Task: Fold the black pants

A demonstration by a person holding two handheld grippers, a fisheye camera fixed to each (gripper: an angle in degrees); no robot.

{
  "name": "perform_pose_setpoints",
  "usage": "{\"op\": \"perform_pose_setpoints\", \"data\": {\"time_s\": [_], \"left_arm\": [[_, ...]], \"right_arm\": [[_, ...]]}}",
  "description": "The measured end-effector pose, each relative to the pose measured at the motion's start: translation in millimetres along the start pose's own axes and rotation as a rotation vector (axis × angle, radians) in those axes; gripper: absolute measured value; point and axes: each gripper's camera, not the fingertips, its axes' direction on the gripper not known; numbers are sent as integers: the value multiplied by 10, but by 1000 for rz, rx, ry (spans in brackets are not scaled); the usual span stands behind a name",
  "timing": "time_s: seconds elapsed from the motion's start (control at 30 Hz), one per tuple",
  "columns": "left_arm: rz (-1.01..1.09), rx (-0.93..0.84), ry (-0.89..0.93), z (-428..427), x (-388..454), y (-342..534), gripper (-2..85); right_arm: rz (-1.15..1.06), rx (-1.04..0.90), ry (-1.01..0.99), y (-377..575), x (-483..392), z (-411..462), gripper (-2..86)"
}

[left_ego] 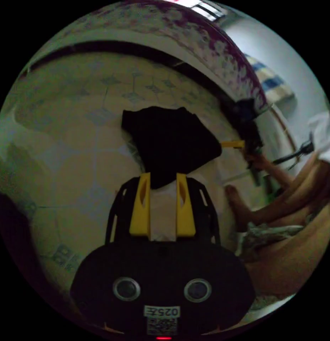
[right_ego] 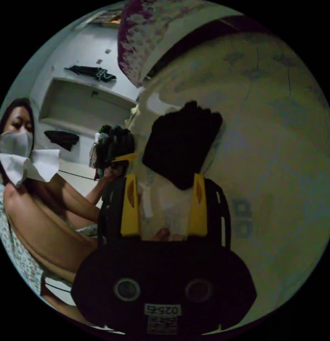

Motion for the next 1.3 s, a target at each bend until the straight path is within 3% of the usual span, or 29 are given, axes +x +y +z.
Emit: {"op": "perform_pose_setpoints", "data": {"time_s": [0.07,0.17,0.3,0.43,0.53,0.6,0.67,0.73,0.83,0.97,1.1,1.3], "left_arm": [[144,20,-315,315,801,224,76],[467,-99,-530,919,1666,430,78],[656,-125,-662,1444,2133,614,79],[813,-258,-637,1868,2424,803,84],[871,-266,-651,1973,2696,1027,82],[872,-267,-661,2025,2844,1145,78],[861,-271,-636,2128,3048,1249,68],[893,-273,-644,2229,3243,1320,51],[960,-293,-657,2356,3534,1444,29],[848,-305,-584,2253,3750,1591,-9],[702,-268,-495,1990,3955,1684,-16],[473,-137,-138,1296,4404,1763,-16]], "right_arm": [[159,0,-122,201,284,241,212],[380,143,-250,432,736,495,206],[439,163,-280,417,978,870,211],[416,158,-210,340,1118,1277,218],[359,121,-24,385,1133,1489,214],[410,130,-55,440,1270,1677,213],[541,215,-261,504,1617,2022,197],[591,264,-324,480,1828,2305,172],[589,237,-271,285,2009,2791,130],[662,250,-243,180,2266,3364,80],[583,225,-311,38,2356,3793,72],[400,275,-339,-468,2149,4323,68]]}}
